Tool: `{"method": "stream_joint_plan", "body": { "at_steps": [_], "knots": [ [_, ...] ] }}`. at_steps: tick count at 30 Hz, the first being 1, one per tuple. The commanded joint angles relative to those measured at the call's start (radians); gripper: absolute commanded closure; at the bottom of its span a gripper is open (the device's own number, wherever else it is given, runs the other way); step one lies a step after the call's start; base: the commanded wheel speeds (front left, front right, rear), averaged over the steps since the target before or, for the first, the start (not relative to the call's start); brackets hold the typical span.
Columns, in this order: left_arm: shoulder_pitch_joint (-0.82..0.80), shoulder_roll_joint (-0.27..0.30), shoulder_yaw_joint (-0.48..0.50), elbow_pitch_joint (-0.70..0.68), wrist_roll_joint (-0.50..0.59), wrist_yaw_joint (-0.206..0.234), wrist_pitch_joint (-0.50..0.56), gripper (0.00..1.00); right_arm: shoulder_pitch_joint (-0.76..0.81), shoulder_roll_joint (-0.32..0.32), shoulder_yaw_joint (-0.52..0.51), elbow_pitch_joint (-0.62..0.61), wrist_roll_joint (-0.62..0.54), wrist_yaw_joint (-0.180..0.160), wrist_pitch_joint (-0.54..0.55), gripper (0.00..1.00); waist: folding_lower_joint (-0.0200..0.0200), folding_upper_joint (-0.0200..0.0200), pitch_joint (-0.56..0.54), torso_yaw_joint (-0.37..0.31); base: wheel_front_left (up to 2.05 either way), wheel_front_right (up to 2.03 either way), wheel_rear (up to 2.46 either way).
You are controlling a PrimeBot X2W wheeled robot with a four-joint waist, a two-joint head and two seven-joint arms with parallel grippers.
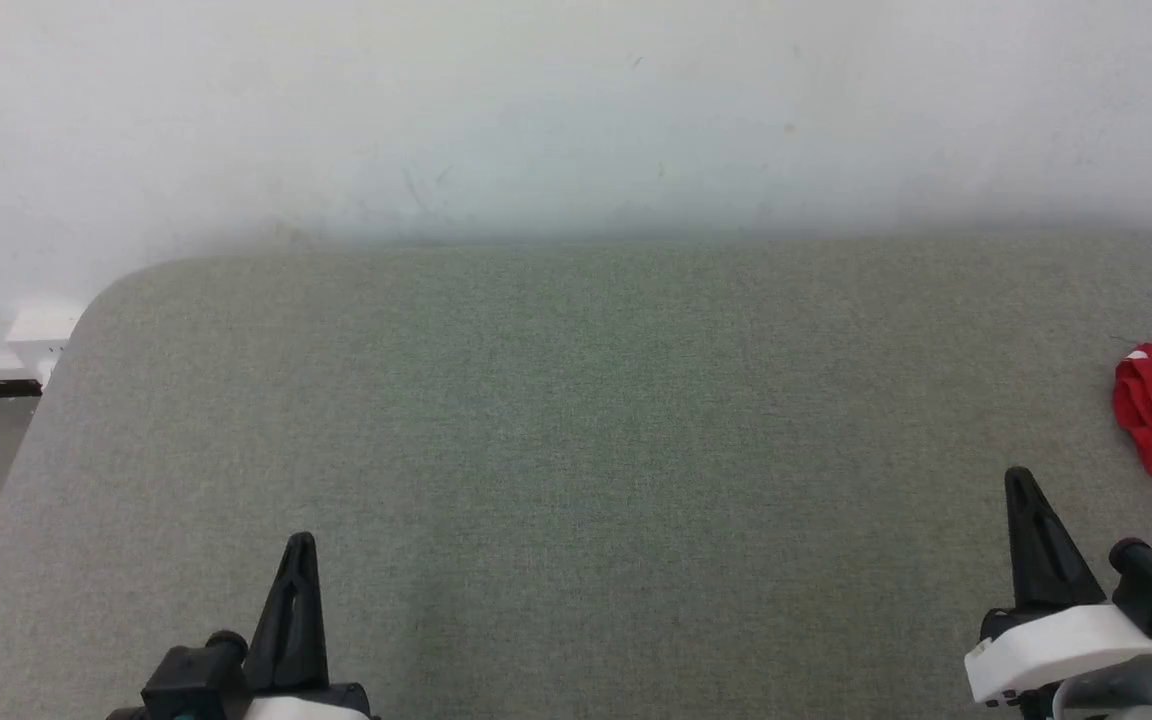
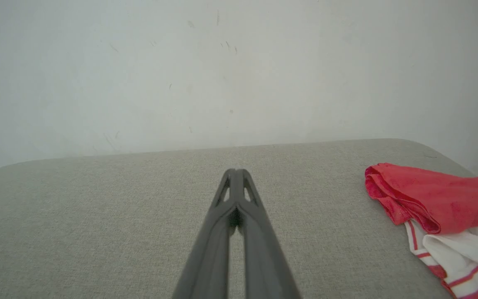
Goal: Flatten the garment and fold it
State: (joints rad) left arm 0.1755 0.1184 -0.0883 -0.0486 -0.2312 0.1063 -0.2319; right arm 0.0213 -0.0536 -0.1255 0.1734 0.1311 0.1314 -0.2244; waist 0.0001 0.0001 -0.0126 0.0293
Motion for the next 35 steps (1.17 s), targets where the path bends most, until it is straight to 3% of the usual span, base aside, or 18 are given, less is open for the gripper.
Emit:
{"method": "stream_joint_plan", "body": {
  "at_steps": [1,35],
  "knots": [
    [-0.019,-0.007,0.006,0.005,0.015,-0.007,0.006,1.0,-0.002,0.001,0.005,-0.01,-0.008,0.0,0.006,1.0,0.0,-0.0001,0.0,0.0,0.0,0.0,0.0],
    [-0.066,-0.025,0.031,0.018,0.08,-0.037,0.074,1.0,-0.008,0.001,0.041,-0.059,-0.045,0.0,0.071,1.0,-0.0001,-0.0001,0.004,-0.009,0.0,0.0,0.0]
  ]
}}
